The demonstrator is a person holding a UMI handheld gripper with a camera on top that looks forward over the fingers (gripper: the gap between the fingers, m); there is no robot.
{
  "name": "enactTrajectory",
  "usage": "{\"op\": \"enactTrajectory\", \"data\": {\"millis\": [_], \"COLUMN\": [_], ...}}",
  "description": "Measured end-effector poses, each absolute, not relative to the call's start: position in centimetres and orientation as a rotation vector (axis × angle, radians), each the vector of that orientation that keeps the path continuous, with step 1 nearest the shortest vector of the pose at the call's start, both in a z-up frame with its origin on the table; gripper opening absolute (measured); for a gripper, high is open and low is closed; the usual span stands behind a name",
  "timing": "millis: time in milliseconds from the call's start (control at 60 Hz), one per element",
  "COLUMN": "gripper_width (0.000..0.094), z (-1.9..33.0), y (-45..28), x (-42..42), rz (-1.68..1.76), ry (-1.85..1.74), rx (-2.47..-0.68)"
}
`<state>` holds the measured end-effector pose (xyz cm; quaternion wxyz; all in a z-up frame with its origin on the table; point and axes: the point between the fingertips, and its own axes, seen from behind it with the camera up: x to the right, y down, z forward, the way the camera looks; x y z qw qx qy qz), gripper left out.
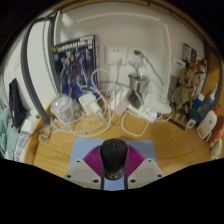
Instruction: Arrange mouse
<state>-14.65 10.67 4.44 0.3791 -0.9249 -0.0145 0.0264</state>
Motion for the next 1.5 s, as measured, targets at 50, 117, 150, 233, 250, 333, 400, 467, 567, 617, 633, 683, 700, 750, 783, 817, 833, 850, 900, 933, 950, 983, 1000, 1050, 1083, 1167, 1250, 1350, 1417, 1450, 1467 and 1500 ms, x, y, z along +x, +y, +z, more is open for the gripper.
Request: {"op": "enactTrajectory", "data": {"millis": [50, 117, 150, 233, 250, 333, 400, 467, 567, 617, 633, 683, 700, 750, 783, 817, 833, 850, 900, 933, 950, 983, 1000, 1050, 1083, 1167, 1250, 1350, 1417, 1450, 1467, 1500], "gripper_width": [0.0259, 0.0273, 0.0280, 0.0333, 0.0342, 0.0417, 0.0456, 0.0609, 0.0791, 0.0828, 0.0831, 0.0835, 0.0833, 0.0836, 0.0834, 0.0836, 0.0836, 0.0834, 0.0831, 0.0833, 0.0833, 0.0833, 0.0834, 0.0838, 0.0838, 0.0833, 0.0835, 0.0834, 0.0831, 0.0828, 0.0829, 0.0825], "z": [2.6, 0.8, -0.1, -1.0, -0.9, -1.0, -1.1, -1.0, -0.2, 0.9, 1.4, 3.1, 3.7, 5.8, 7.5, 9.3, 10.2, 11.1, 14.0, 15.8, 16.7, 18.5, 19.4, 21.8, 23.2, 26.1, 28.0, 29.3, 29.4, 29.4, 29.3, 29.3], "y": [10.0, 9.2, 8.7, 8.1, 8.1, 8.1, 8.2, 8.1, 7.8, 7.6, 7.6, 7.5, 7.4, 7.2, 7.1, 7.0, 6.9, 6.8, 6.7, 6.4, 6.3, 5.9, 5.7, 5.1, 4.7, 3.3, 1.6, -0.4, -1.9, -2.7, -3.1, -3.9], "x": [-15.1, -15.7, -15.9, -16.1, -16.1, -16.2, -16.3, -16.3, -15.3, -14.8, -14.7, -14.3, -14.2, -13.8, -13.4, -12.9, -12.7, -12.4, -11.5, -10.9, -10.6, -9.8, -9.4, -8.3, -7.6, -5.9, -4.3, -2.3, -1.0, -0.5, -0.3, 0.0], "rz": [0.061, 0.074, 0.075, 0.076, 0.072, 0.073, 0.090, 0.094, 0.040, 0.014, 0.010, 0.005, 0.006, 0.013, 0.020, 0.022, 0.022, 0.023, 0.023, 0.017, 0.015, 0.009, 0.006, -0.002, -0.002, 0.002, 0.008, 0.009, 0.004, 0.010, 0.015, 0.025], "ry": [-0.048, -0.064, -0.063, -0.047, -0.049, -0.038, -0.026, -0.017, -0.021, -0.019, -0.017, -0.006, -0.002, 0.017, 0.027, 0.041, 0.047, 0.054, 0.069, 0.074, 0.077, 0.084, 0.087, 0.093, 0.096, 0.098, 0.100, 0.095, 0.078, 0.069, 0.066, 0.063], "rx": [-2.398, -2.431, -2.452, -2.456, -2.454, -2.461, -2.473, -2.486, -2.488, -2.479, -2.473, -2.457, -2.454, -2.439, -2.426, -2.416, -2.410, -2.403, -2.370, -2.349, -2.342, -2.323, -2.314, -2.279, -2.258, -2.220, -2.195, -2.168, -2.163, -2.163, -2.163, -2.165]}}
